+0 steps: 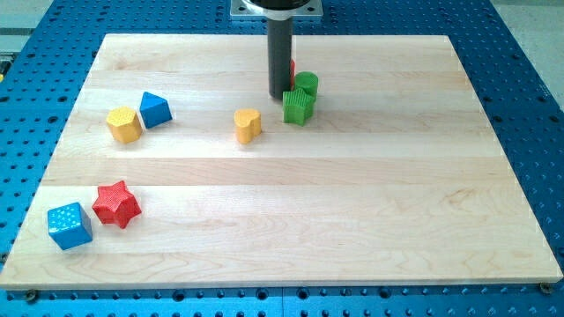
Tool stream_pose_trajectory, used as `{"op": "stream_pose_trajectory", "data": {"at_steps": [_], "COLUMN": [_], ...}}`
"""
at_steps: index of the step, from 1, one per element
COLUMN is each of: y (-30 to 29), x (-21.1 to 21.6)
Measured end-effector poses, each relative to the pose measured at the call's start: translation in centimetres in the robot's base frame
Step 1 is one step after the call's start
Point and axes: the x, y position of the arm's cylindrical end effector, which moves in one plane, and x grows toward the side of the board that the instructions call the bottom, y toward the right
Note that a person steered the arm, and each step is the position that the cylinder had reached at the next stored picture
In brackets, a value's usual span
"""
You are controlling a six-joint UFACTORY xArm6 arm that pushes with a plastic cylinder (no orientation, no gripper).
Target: Push the green star into the red circle
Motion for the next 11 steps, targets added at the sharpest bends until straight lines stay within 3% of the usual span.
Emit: {"op": "stream_pose_trajectory", "data": {"at_steps": [1,2,3,4,5,6,7,8,9,11], "y": [1.3,3.2,13.7,7.2,3.5,7.6,2.0,-4.6,-4.7,-4.6], "x": [-5.0,-6.0,-2.8,1.1,-3.0,-1.9,7.5,7.1,1.5,0.0]}}
